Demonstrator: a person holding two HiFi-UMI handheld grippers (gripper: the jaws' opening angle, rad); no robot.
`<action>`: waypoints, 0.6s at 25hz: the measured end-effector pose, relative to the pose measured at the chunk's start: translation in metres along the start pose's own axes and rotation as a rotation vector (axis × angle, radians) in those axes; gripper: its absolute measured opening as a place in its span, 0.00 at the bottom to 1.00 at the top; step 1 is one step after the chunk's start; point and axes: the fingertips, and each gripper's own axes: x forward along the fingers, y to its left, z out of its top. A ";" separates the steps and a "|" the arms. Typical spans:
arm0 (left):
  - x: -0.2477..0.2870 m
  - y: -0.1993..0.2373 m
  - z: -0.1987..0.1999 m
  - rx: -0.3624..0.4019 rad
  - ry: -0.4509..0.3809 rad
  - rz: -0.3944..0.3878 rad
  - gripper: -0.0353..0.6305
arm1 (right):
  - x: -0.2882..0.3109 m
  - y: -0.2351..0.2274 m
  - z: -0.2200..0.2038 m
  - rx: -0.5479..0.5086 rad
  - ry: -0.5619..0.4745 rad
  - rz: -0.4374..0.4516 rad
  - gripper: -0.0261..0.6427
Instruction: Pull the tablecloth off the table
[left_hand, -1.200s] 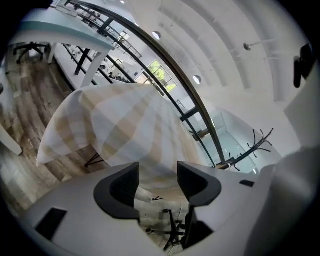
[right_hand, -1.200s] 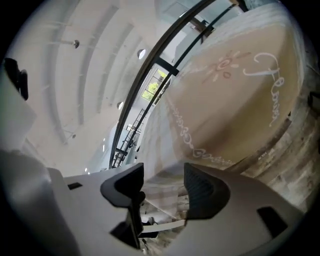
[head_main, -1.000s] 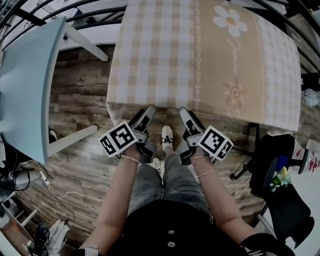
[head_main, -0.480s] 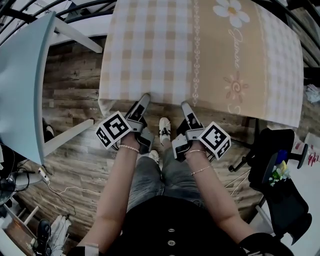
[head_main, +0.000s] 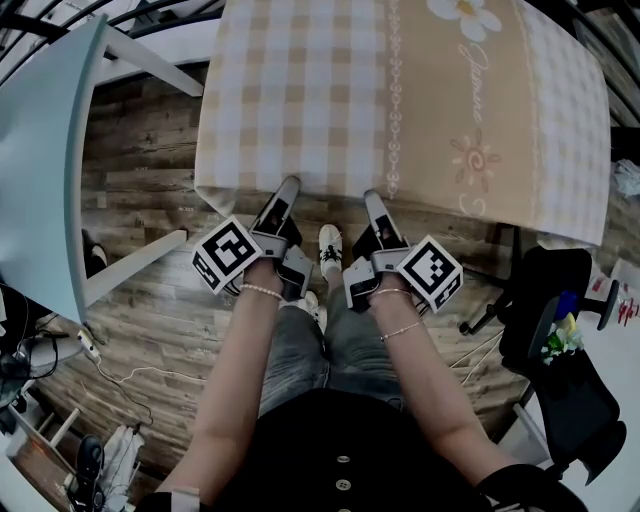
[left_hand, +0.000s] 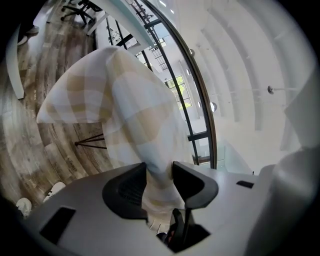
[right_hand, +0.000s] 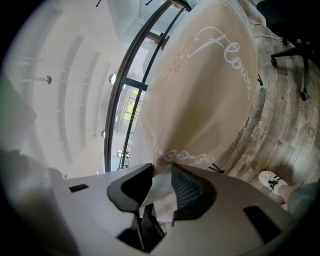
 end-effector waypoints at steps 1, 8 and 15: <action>0.004 -0.003 0.004 -0.001 0.002 0.006 0.31 | 0.004 0.005 0.003 -0.003 -0.003 0.000 0.23; -0.022 -0.011 -0.025 0.102 0.027 -0.039 0.09 | -0.024 0.000 -0.010 -0.082 -0.006 0.054 0.08; -0.032 -0.014 -0.035 0.176 0.093 -0.051 0.08 | -0.035 0.002 -0.015 -0.185 0.030 0.058 0.08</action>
